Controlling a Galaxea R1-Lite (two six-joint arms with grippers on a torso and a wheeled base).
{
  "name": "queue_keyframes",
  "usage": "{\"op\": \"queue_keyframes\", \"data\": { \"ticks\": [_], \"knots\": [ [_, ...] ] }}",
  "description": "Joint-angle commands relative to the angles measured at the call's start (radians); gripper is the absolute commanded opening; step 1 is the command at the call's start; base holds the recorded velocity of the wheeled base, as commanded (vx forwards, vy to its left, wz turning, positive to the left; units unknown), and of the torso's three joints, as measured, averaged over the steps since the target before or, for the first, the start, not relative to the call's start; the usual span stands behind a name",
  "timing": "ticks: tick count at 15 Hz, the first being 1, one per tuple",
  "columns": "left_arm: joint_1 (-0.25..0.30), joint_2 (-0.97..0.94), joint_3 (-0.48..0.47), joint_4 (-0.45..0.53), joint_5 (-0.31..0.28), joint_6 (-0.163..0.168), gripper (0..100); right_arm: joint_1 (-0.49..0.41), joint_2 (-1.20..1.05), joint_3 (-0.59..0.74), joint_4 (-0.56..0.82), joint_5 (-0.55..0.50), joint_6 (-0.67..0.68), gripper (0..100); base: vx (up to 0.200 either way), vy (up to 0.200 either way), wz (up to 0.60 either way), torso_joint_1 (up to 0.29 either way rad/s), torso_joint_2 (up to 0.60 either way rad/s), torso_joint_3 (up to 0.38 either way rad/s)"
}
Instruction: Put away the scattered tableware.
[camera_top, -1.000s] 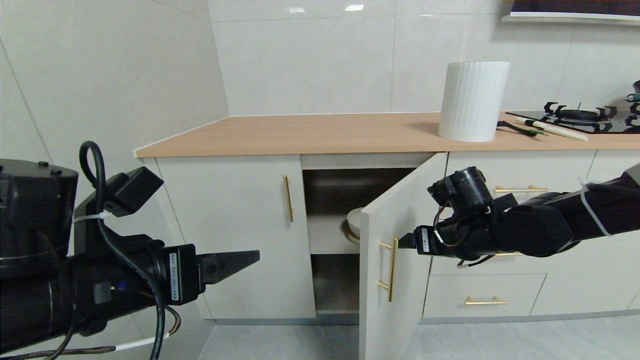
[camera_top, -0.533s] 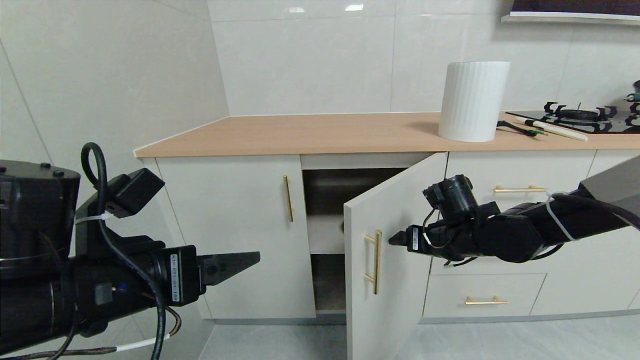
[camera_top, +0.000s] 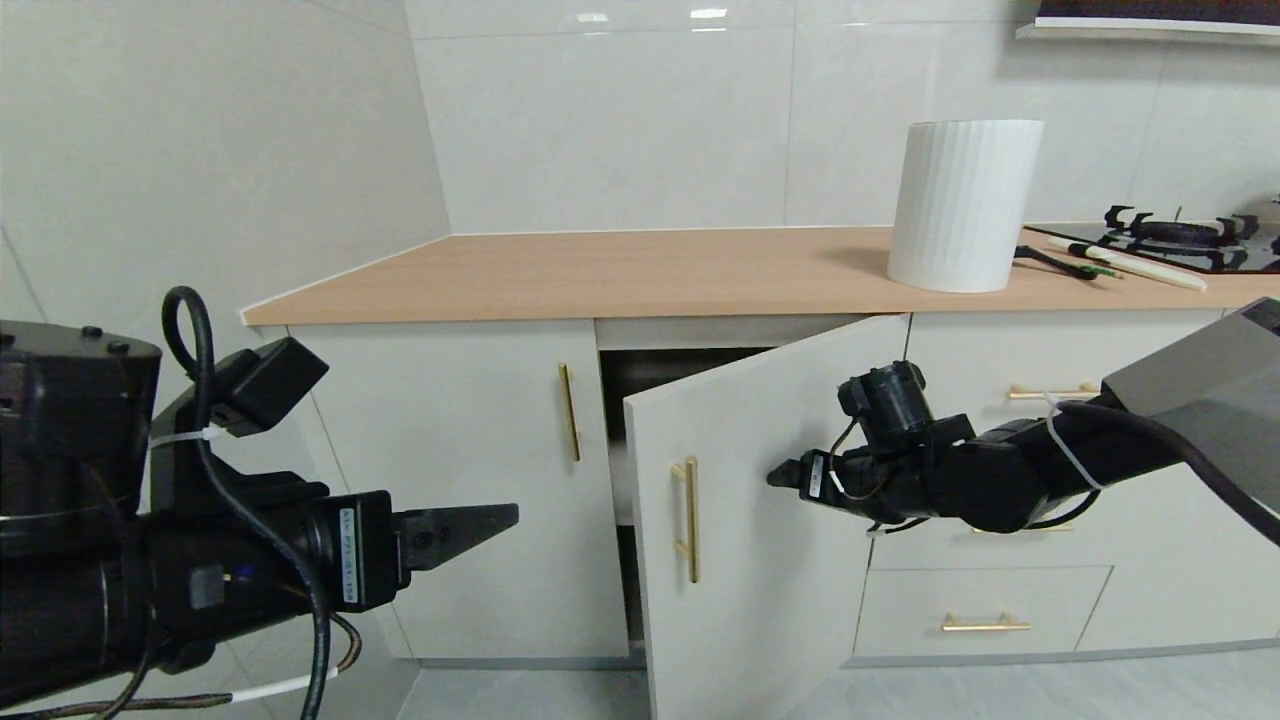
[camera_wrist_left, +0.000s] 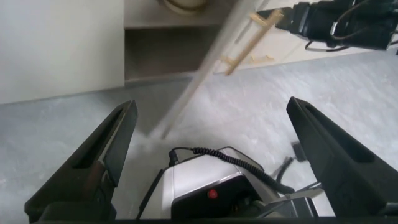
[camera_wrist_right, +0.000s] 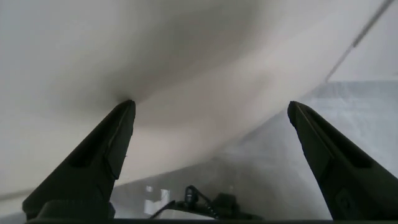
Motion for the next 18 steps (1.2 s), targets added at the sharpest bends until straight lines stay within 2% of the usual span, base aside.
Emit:
{"op": "queue_keyframes", "data": {
  "ticks": [1, 2, 9, 18],
  "knots": [
    [0.007, 0.004, -0.001, -0.002, -0.003, -0.001, 100, 0.008, 0.020, -0.028, -0.001, -0.001, 0.033, 100, 0.200, 0.000, 0.00, -0.002, 0.00, 0.002],
    [0.007, 0.004, -0.001, -0.002, -0.003, -0.001, 100, 0.016, 0.029, -0.052, 0.001, -0.004, 0.073, 100, 0.200, 0.000, 0.00, 0.002, 0.00, 0.007],
    [0.007, 0.002, -0.001, -0.003, 0.002, -0.001, 100, 0.011, 0.069, -0.161, 0.007, -0.031, 0.272, 100, 0.000, 0.000, 0.00, 0.000, 0.00, 0.000],
    [0.007, 0.005, -0.001, -0.003, 0.002, -0.001, 100, -0.029, 0.156, -0.259, 0.010, -0.153, 0.324, 100, 0.000, 0.000, 0.00, 0.000, 0.00, 0.000]
  ]
}}
